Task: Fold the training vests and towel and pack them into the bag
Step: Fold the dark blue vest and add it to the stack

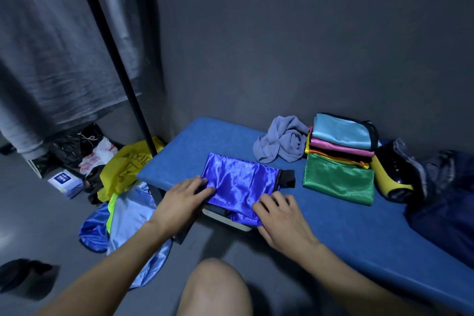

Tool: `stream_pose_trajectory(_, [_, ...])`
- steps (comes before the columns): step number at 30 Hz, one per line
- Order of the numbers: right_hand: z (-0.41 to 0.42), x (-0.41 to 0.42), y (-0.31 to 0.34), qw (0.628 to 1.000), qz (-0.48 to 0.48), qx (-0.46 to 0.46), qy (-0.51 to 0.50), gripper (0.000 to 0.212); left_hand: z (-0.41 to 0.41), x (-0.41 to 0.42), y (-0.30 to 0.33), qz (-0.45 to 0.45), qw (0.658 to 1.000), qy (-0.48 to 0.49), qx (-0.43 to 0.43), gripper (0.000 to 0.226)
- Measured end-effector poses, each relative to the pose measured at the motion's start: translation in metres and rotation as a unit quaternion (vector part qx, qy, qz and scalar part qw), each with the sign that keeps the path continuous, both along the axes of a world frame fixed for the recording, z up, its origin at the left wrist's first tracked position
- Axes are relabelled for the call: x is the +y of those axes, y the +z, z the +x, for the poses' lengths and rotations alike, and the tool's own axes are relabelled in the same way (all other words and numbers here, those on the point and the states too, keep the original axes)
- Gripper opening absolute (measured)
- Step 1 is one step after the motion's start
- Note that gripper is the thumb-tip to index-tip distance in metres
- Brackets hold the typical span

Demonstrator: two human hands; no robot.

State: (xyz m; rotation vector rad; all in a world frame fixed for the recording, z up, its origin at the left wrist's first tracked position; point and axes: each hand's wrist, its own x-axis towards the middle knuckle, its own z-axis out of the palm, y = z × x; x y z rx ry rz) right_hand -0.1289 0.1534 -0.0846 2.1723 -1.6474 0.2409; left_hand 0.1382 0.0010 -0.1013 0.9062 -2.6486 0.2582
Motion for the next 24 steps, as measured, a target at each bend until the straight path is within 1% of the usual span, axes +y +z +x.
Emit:
stream_pose_trajectory(1, [-0.001, 0.0, -0.001, 1.0, 0.002, -0.012, -0.009, 0.043, 0.002, 0.0, 0.001, -0.013, 1.0, -0.01, 0.004, 0.042])
stream_pose_trajectory(2, [-0.001, 0.0, -0.001, 0.999, 0.006, -0.029, -0.018, 0.042, 0.003, 0.001, 0.004, -0.022, 1.0, -0.017, 0.004, 0.04])
stream_pose_trajectory(4, [-0.003, -0.002, 0.0, 0.997, 0.016, -0.076, -0.026, 0.037, 0.004, -0.002, 0.007, -0.025, 0.999, -0.022, -0.002, 0.041])
stream_pose_trajectory(6, [-0.009, -0.007, 0.007, 0.991, 0.048, -0.12, -0.032, 0.028, 0.001, -0.006, 0.013, -0.016, 0.999, -0.033, -0.012, 0.041])
stream_pose_trajectory(7, [-0.014, -0.011, 0.012, 0.987, 0.07, -0.141, -0.033, 0.02, -0.001, -0.009, 0.019, -0.014, 0.999, -0.046, -0.013, 0.035])
stream_pose_trajectory(8, [-0.02, -0.015, 0.021, 0.977, 0.105, -0.18, -0.034, 0.012, -0.005, -0.009, 0.03, 0.002, 0.998, -0.062, -0.014, 0.024])
stream_pose_trajectory(9, [-0.026, -0.019, 0.031, 0.96, 0.147, -0.237, -0.03, 0.008, -0.008, -0.008, 0.043, 0.033, 0.996, -0.077, -0.005, 0.018])
stream_pose_trajectory(10, [-0.032, -0.021, 0.045, 0.933, 0.189, -0.304, -0.025, 0.007, -0.012, -0.007, 0.062, 0.092, 0.992, -0.087, 0.0, 0.026])
stream_pose_trajectory(11, [-0.039, -0.025, 0.059, 0.899, 0.228, -0.374, -0.018, 0.01, -0.014, -0.006, 0.08, 0.159, 0.983, -0.094, -0.003, 0.035])
stream_pose_trajectory(12, [-0.046, -0.026, 0.076, 0.864, 0.256, -0.432, -0.016, 0.011, -0.017, -0.005, 0.099, 0.22, 0.97, -0.102, -0.013, 0.037])
stream_pose_trajectory(13, [-0.053, -0.027, 0.092, 0.834, 0.275, -0.478, -0.012, 0.012, -0.02, -0.005, 0.117, 0.274, 0.955, -0.115, -0.019, 0.035])
stream_pose_trajectory(16, [-0.07, -0.027, 0.137, 0.767, 0.312, -0.561, -0.008, 0.015, -0.028, -0.006, 0.169, 0.408, 0.9, -0.153, 0.001, 0.027])
stream_pose_trajectory(18, [-0.079, -0.028, 0.16, 0.72, 0.349, -0.6, -0.001, 0.014, -0.032, -0.009, 0.197, 0.494, 0.853, -0.164, 0.03, 0.02])
stream_pose_trajectory(19, [-0.081, -0.03, 0.169, 0.703, 0.364, -0.611, -0.006, 0.016, -0.035, -0.011, 0.207, 0.53, 0.83, -0.166, 0.045, 0.017])
stream_pose_trajectory(20, [-0.082, -0.032, 0.172, 0.698, 0.367, -0.614, -0.019, 0.016, -0.039, -0.015, 0.212, 0.556, 0.814, -0.16, 0.058, 0.016])
stream_pose_trajectory(21, [-0.08, -0.035, 0.171, 0.694, 0.364, -0.619, -0.043, 0.015, -0.044, -0.021, 0.212, 0.57, 0.805, -0.146, 0.07, 0.017])
stream_pose_trajectory(23, [-0.075, -0.044, 0.152, 0.685, 0.355, -0.63, -0.096, 0.022, -0.057, -0.036, 0.195, 0.581, 0.804, -0.095, 0.083, 0.023])
stream_pose_trajectory(24, [-0.073, -0.052, 0.136, 0.688, 0.349, -0.625, -0.12, 0.022, -0.066, -0.044, 0.178, 0.577, 0.811, -0.064, 0.079, 0.032])
